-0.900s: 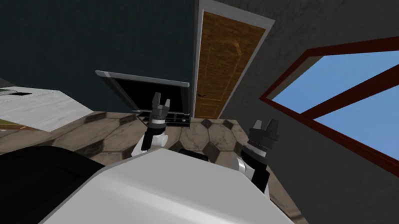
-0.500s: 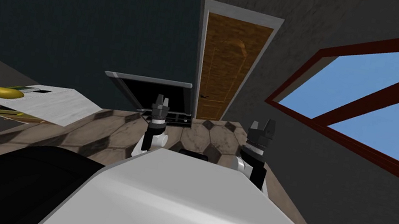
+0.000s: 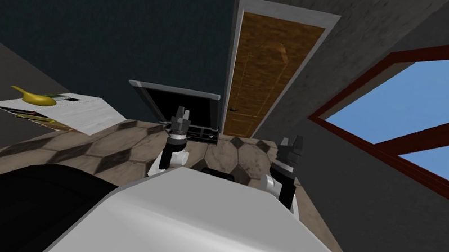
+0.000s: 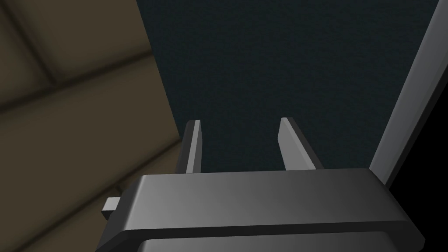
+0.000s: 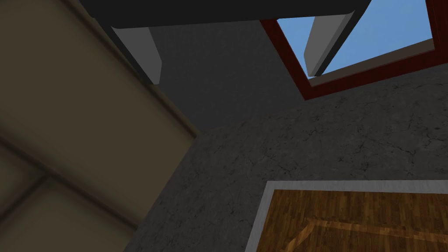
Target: Pull the door open
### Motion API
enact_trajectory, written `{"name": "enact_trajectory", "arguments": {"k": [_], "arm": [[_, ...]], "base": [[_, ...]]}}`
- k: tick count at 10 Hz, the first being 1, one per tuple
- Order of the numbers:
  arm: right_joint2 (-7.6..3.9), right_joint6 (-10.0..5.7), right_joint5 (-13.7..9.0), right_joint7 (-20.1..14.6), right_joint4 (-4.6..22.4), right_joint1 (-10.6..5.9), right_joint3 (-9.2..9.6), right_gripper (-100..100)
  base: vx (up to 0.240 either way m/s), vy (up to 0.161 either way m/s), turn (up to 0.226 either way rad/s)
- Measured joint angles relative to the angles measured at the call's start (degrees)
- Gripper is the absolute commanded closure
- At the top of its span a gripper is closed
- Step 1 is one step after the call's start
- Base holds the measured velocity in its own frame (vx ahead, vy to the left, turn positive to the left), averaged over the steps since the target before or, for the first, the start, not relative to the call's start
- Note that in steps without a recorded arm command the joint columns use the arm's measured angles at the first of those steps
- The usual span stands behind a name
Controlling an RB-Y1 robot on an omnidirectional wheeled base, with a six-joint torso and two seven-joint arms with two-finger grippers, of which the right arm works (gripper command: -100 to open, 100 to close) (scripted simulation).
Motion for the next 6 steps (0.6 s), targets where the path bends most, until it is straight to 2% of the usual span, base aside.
{"name": "enact_trajectory", "arguments": {"k": [1, 3, 5, 6], "arm": [[-0.03, -0.21, 0.07, 0.32, 1.36, -0.68, -0.37, -100], [-0.79, -0.65, -0.27, 0.65, 4.69, -2.39, -2.03, -100], [-1.14, -0.93, -0.36, 1.08, 7.44, -4.07, -3.12, -100], [-1.31, -1.3, -0.42, 1.26, 8.81, -4.62, -3.6, -100]], "base": [[0.071, -0.016, 0.198], [0.072, -0.024, 0.185], [0.053, -0.017, 0.082], [0.071, -0.019, 0.19]]}}
